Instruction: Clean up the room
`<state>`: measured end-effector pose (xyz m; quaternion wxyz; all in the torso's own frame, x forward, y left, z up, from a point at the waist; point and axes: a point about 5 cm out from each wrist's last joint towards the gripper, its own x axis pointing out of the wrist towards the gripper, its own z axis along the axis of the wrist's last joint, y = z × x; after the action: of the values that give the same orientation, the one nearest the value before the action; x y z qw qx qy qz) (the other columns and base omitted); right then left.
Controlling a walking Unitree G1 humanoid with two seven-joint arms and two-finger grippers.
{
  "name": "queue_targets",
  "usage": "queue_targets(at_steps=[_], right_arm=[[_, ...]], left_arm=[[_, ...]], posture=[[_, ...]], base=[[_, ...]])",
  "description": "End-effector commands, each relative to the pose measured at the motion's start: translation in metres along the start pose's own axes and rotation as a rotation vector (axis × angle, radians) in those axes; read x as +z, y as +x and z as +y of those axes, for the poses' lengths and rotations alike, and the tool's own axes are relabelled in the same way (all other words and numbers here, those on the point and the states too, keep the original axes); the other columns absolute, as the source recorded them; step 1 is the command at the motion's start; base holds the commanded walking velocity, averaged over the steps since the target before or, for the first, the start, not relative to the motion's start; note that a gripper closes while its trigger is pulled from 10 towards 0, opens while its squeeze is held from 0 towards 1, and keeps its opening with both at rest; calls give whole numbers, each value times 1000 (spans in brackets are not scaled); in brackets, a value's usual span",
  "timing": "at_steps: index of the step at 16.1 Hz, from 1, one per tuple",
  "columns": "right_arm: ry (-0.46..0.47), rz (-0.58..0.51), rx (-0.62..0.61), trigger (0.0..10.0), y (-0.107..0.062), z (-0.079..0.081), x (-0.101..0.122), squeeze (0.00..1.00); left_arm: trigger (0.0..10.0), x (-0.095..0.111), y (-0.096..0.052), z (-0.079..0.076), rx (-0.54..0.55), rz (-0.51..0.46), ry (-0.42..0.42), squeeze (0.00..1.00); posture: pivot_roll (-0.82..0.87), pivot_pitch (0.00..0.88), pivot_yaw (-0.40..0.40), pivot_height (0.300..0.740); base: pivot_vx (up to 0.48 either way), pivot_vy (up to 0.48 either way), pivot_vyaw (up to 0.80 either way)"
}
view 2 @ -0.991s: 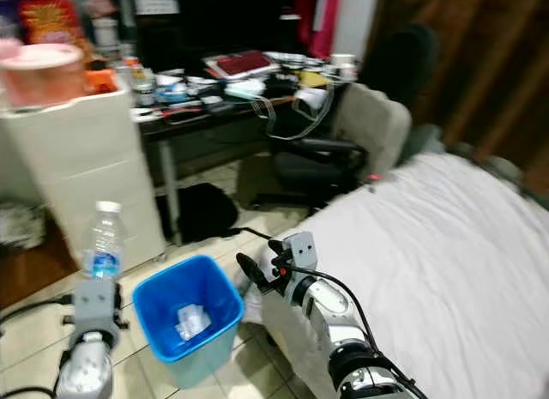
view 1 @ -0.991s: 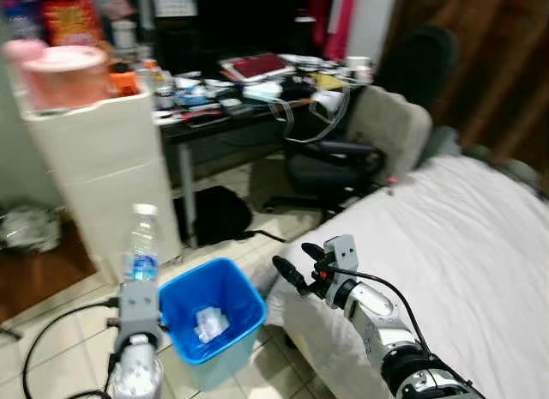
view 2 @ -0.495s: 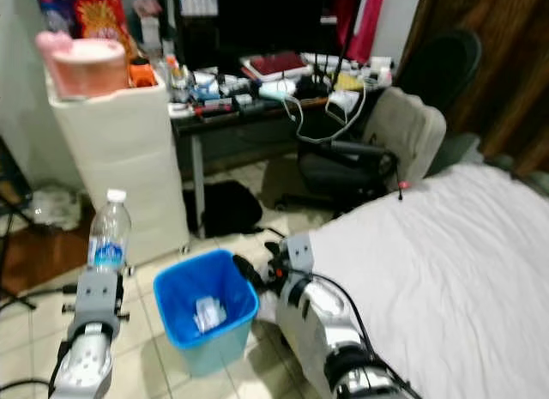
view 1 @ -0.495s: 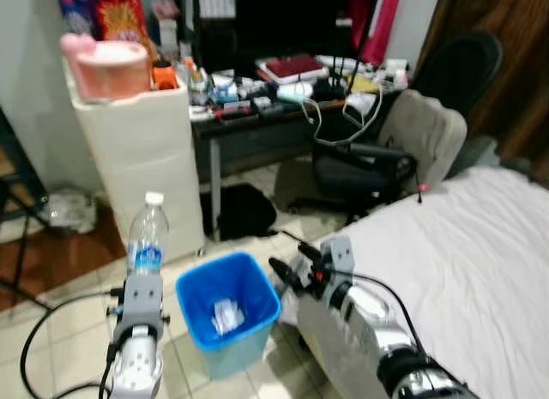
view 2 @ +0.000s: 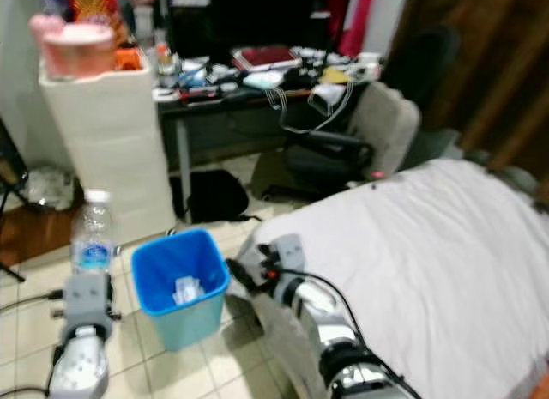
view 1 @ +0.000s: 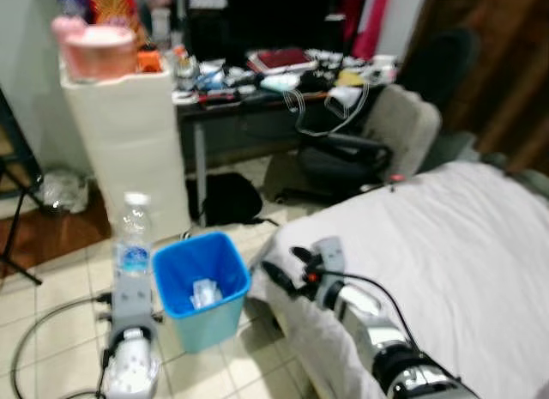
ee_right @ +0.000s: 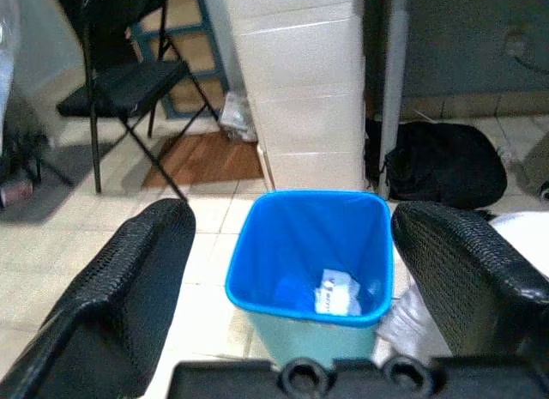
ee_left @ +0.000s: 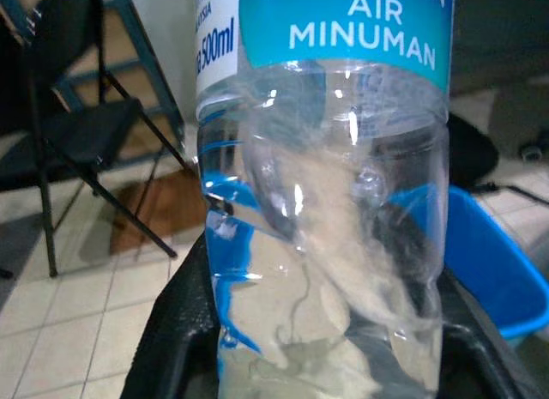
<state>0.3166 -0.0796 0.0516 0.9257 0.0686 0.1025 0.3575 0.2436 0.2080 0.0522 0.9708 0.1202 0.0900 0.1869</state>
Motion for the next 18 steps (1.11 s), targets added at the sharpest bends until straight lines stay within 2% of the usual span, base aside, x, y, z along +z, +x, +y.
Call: queue_targets(at_steps=[1, 3, 4, 5, 8, 11, 14, 16, 18], right_arm=[[-21, 28, -19, 10000, -4, -7, -2, 0], [-40, 39, -144, 10000, -5, -17, 1, 0], [26, -56, -264, 10000, -10, -31, 11, 0], [32, -90, -377, 10000, -15, -41, 17, 0], [-34, -186, -519, 10000, -25, -53, 30, 0], [-29, -148, -529, 10000, -25, -51, 20, 0], [-26, -111, -499, 10000, -21, -45, 14, 0], [-36, -73, -487, 10000, -19, -42, 9, 0], [-73, -65, -488, 10000, -20, -43, 9, 0]], left_arm=[[10000, 6, 0, -7, -16, -21, 1, 0], [10000, 5, -3, -5, -11, -25, -7, 0], [10000, 6, -7, -2, -4, -42, -6, 0], [10000, 9, -11, 2, -2, -87, 4, 0], [10000, 25, -21, 7, -22, -222, 43, 0], [10000, 29, -19, 1, -51, -221, 13, 0], [10000, 33, -17, -2, -59, -230, -6, 0], [10000, 29, -14, -4, -74, -200, -16, 0], [10000, 27, -4, -6, -127, -175, -23, 0]], posture=[[296, 0, -107, 740], [301, 0, -113, 740], [306, 0, -116, 740], [306, 0, -116, 740], [307, 0, -119, 740], [309, 0, -119, 740], [304, 0, -113, 740], [298, 0, -110, 740], [291, 0, -108, 740]], base=[[0, 0, 0], [0, 0, 0], [0, 0, 425], [0, 0, 494], [0, 0, 479], [0, 0, 479], [472, 0, 481], [472, 0, 0], [476, 0, 0]])
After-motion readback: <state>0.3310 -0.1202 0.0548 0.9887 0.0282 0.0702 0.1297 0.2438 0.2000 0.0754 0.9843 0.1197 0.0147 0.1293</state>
